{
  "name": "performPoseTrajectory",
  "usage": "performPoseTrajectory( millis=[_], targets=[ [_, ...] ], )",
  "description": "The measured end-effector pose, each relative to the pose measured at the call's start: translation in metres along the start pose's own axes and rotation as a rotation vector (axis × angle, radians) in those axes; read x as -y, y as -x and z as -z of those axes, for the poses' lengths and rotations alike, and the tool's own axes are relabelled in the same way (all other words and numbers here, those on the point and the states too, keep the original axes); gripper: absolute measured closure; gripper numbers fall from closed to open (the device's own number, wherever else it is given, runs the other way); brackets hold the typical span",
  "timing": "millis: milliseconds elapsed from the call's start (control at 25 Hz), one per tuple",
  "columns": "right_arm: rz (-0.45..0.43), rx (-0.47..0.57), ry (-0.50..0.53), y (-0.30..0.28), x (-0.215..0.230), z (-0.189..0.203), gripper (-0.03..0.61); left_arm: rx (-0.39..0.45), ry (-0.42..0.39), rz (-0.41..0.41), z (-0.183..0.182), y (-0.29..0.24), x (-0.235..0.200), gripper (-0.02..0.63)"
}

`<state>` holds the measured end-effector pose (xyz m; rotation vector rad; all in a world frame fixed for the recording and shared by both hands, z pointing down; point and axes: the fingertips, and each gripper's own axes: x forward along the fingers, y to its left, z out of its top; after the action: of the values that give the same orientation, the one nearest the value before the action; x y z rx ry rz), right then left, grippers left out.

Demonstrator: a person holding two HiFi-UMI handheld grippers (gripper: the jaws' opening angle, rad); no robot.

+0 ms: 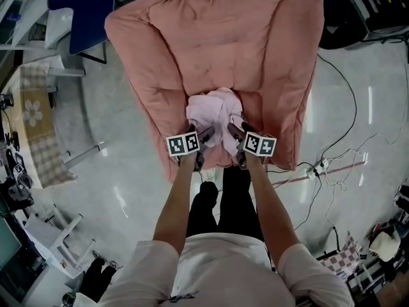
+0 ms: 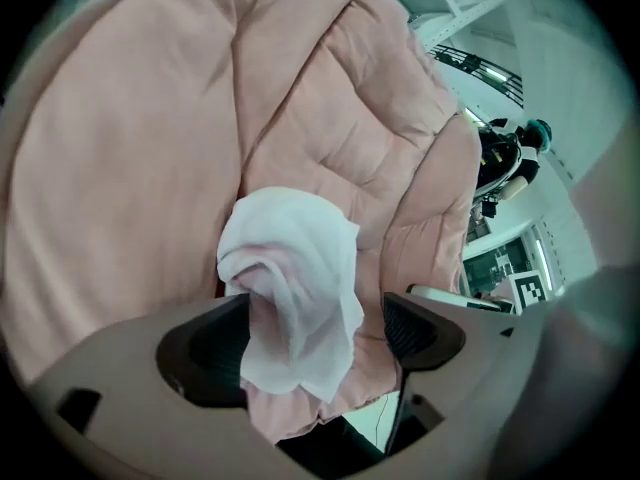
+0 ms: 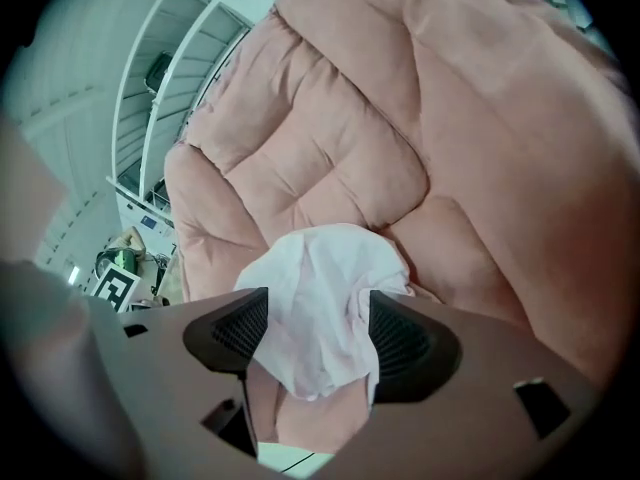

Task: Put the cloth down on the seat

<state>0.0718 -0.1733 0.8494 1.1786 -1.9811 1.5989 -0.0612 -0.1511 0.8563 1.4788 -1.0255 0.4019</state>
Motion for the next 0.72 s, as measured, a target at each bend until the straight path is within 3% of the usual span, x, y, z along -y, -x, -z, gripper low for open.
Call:
performPoseTrajectory(
  millis=[240, 440, 720],
  targets=[
    [-0.031, 0.073, 0.048, 0.055, -0.069, 0.004, 0.276, 0.08, -0.089, 0.018, -0.001, 0.073, 0.038, 0.207],
    [-0.009, 0.182, 0.23, 0.118, -0.121, -0.008, 0.276, 0.245, -0.271, -0.001, -0.013, 0.14, 0.087, 0.207],
    [0.035, 0.377, 0.463, 0.204, -0.211, -0.03, 0.278, 0.436, -0.467, 0.048, -0.024, 0.241, 0.15, 0.209]
  ],
)
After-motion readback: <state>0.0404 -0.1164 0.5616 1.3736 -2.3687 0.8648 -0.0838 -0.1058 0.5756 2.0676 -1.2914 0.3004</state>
